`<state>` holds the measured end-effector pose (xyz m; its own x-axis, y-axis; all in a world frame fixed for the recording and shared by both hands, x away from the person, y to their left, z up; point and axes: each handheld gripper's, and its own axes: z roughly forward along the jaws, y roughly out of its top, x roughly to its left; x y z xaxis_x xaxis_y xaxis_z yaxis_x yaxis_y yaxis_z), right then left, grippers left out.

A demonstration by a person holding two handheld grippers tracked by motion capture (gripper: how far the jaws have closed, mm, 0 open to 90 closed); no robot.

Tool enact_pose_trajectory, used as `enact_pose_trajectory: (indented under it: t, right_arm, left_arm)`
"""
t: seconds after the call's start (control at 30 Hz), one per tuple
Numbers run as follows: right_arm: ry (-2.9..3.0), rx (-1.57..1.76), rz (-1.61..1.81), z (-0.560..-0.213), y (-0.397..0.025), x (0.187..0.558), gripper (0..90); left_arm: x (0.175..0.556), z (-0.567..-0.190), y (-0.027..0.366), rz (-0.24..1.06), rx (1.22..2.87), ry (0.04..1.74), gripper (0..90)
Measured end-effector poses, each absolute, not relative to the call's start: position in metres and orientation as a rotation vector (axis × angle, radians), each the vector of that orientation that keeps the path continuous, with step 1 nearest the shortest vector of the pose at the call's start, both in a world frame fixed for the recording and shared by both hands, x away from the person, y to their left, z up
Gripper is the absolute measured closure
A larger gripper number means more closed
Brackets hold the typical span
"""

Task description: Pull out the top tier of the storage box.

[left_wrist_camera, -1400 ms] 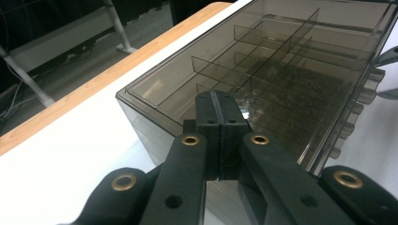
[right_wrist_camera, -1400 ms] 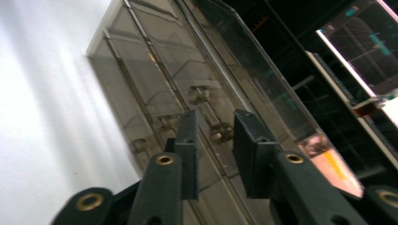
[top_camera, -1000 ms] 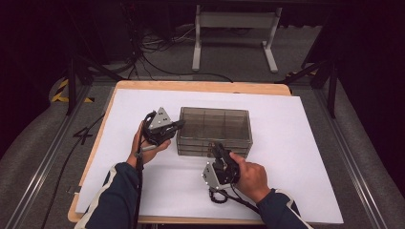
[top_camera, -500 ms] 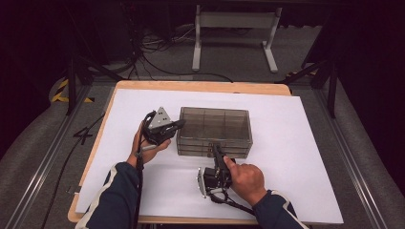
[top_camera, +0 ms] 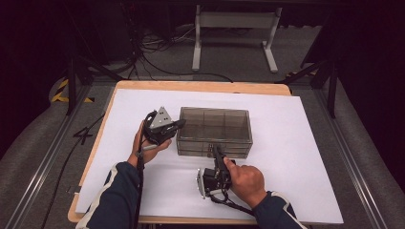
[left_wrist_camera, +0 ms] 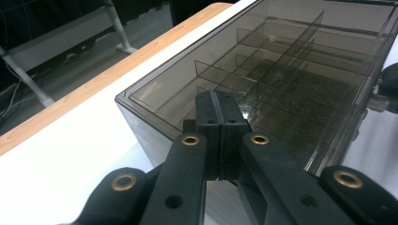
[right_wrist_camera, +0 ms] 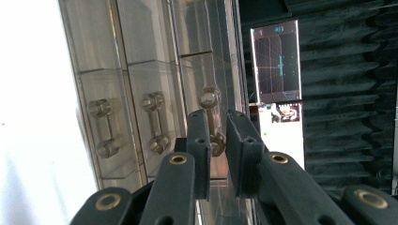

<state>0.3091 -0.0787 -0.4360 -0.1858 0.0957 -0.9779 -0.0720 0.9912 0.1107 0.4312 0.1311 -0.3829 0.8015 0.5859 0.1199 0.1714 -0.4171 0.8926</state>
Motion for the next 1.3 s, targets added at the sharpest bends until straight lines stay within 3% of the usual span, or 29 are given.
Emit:
enact_pose_trajectory:
  t: [1.17,1.3]
  right_arm:
    - [1.786,0.007,0.165,-0.432,-0.077,0.279,80.3]
    - [1.81,0.031,0.197,-0.429,-0.079,0.28,79.8]
  left_arm:
    - [0.432,-0.384,0.133,0.483,1.96,0.577,89.7]
    - [0.429,-0.382,0.139,0.514,1.965,0.573,86.0]
